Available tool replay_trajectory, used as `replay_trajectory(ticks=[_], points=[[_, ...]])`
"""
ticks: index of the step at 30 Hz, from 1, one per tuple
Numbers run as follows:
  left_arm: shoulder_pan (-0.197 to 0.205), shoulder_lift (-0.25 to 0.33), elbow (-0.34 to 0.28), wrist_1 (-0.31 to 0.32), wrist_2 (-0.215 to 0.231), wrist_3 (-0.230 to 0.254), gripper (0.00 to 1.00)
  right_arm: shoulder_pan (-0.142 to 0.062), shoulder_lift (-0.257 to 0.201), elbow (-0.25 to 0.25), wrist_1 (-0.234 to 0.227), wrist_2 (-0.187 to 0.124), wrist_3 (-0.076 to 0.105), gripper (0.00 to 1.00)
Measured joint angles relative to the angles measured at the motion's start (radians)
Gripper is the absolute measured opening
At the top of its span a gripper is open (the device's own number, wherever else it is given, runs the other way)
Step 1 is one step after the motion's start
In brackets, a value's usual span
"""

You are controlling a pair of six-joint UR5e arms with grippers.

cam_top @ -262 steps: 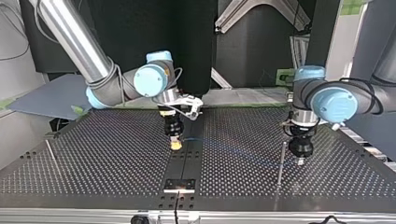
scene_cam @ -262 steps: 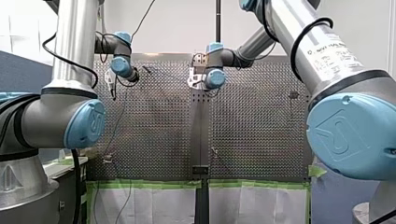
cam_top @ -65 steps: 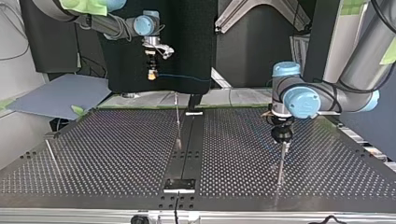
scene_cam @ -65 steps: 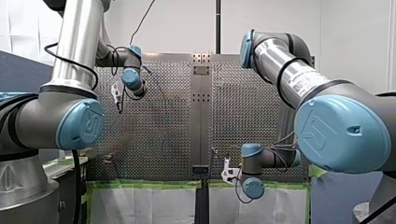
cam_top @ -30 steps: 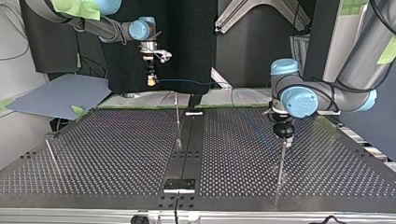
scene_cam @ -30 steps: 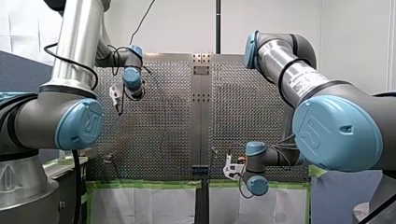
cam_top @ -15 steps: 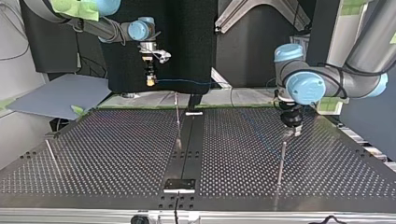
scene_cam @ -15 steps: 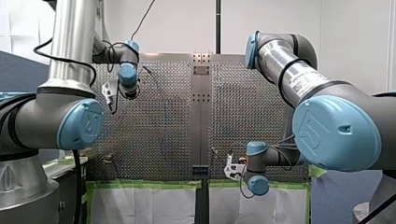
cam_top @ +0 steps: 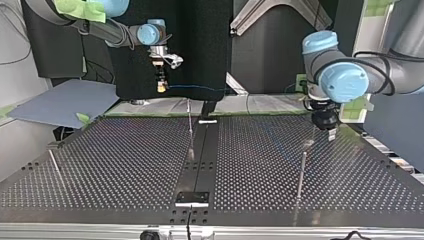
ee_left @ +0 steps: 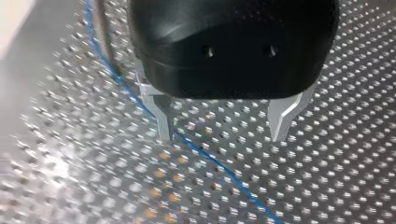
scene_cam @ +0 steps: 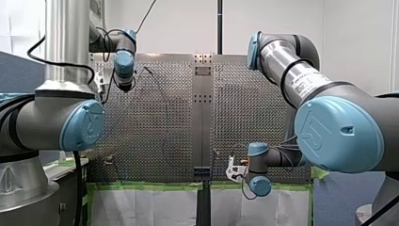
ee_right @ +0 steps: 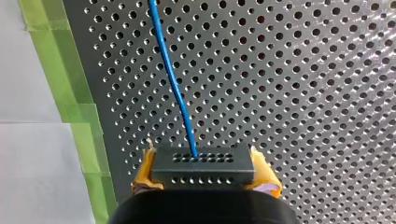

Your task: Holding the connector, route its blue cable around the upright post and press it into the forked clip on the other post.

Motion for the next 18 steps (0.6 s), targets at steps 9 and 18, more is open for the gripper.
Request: replay_trajectory(ticks=[9,18], points=[[-0.001,0.074,0.074,-0.075,-0.001,0.040,1.00,0.004,0.000,-0.005,0.029,0.001,-0.010,0.00],[-0.012,0.147,0.146,-0.147,0.039,0.059,1.00,0.006,0.000,-0.006,0.028,0.001,-0.013,0.00]])
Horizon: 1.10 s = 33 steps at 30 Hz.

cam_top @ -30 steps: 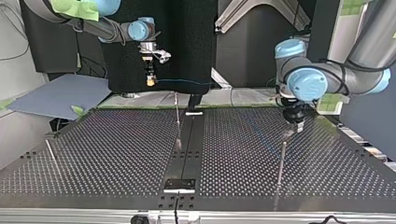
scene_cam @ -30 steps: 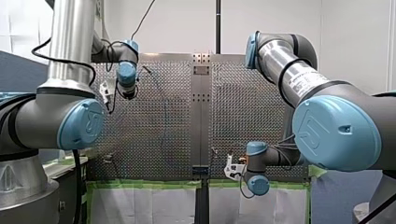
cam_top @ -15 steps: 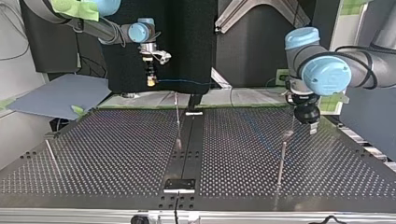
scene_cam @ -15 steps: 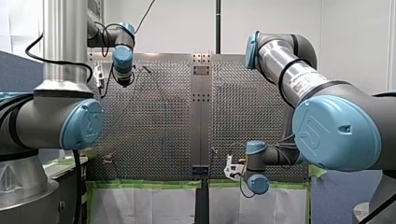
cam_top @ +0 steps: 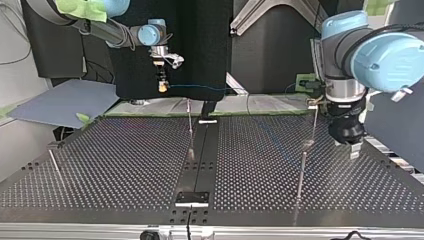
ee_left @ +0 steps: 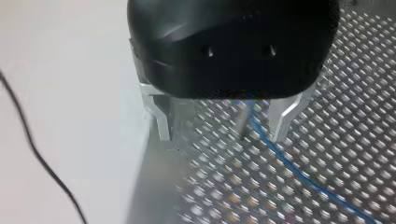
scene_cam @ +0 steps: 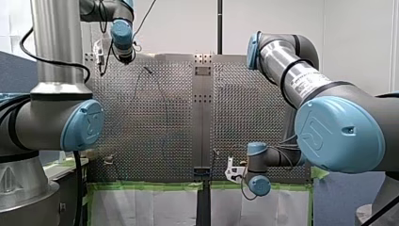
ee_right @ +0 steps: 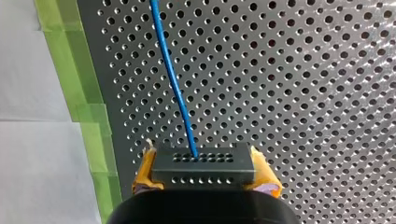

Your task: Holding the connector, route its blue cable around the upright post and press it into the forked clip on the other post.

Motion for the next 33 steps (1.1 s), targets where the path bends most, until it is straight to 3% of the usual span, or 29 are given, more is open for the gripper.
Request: replay_trajectory(ticks=[13,20,33], points=[[-0.021,0.105,0.105,-0.104,0.104,-0.001,1.00,0.000,0.000,-0.002,0.002,-0.001,0.000,0.00],[-0.052,0.142,0.139,-0.166,0.162,0.042,1.00,0.000,0.000,-0.002,0.003,-0.001,0.000,0.00],[-0.092,0.074,0.135,-0.272,0.134,0.096,1.00,0.000,-0.001,-0.003,0.004,-0.001,0.000,0.00]])
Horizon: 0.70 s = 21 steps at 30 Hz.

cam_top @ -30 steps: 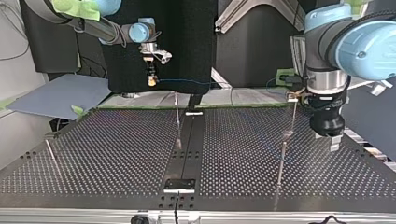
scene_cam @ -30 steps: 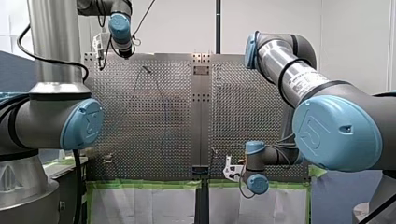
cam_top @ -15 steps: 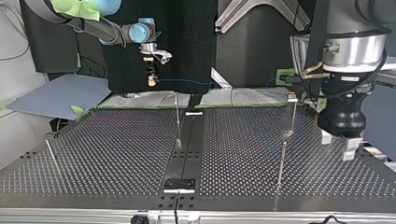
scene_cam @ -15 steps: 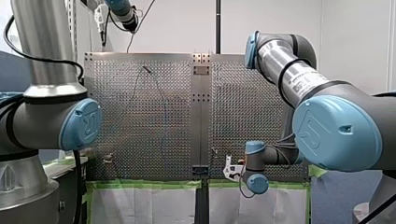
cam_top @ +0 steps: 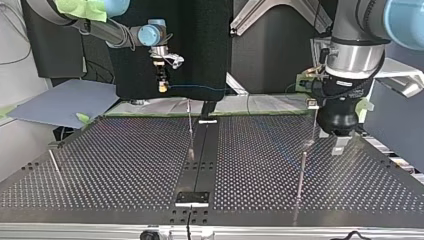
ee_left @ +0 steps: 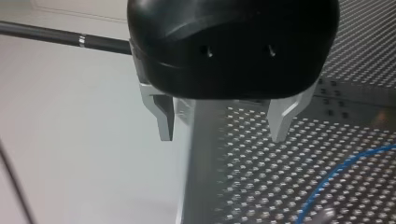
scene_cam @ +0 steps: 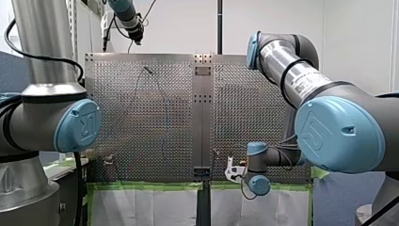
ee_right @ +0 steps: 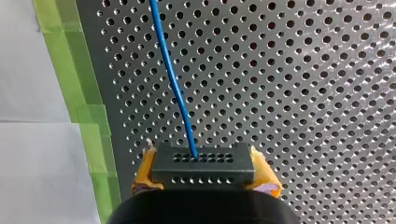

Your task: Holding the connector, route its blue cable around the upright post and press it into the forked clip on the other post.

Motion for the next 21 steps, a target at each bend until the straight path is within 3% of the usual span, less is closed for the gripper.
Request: replay_trajectory(ticks=[9,21], points=[[-0.026,-0.037,0.000,-0.068,0.004,-0.002,1.00,0.000,0.000,-0.002,0.006,0.000,0.000,0.00],[-0.049,-0.068,-0.008,-0.066,-0.011,-0.014,1.00,0.001,0.001,-0.003,0.011,0.000,0.000,0.00]])
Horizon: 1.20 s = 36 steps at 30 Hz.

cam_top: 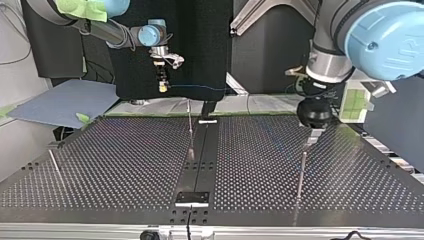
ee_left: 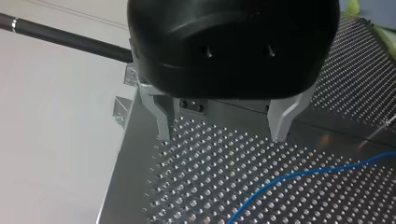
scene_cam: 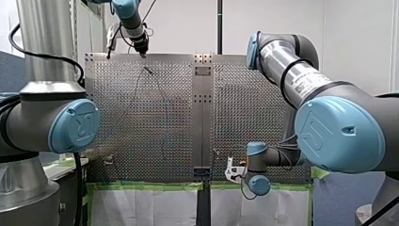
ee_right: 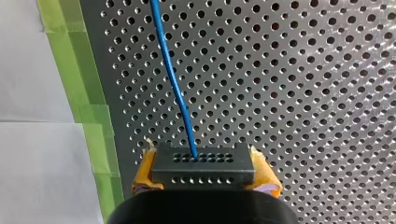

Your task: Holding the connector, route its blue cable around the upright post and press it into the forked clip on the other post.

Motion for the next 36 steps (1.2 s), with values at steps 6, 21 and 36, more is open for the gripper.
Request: replay_trajectory(ticks=[6,21,36], points=[[-0.003,-0.009,-0.030,0.032,-0.020,-0.003,1.00,0.000,0.000,0.000,0.001,0.000,0.000,0.00],[-0.003,-0.009,-0.042,0.015,-0.077,0.000,1.00,0.000,0.000,0.000,0.001,0.000,0.000,0.00],[-0.003,0.004,-0.042,-0.003,-0.208,0.010,1.00,0.000,0.000,0.000,0.004,0.000,0.000,0.00]])
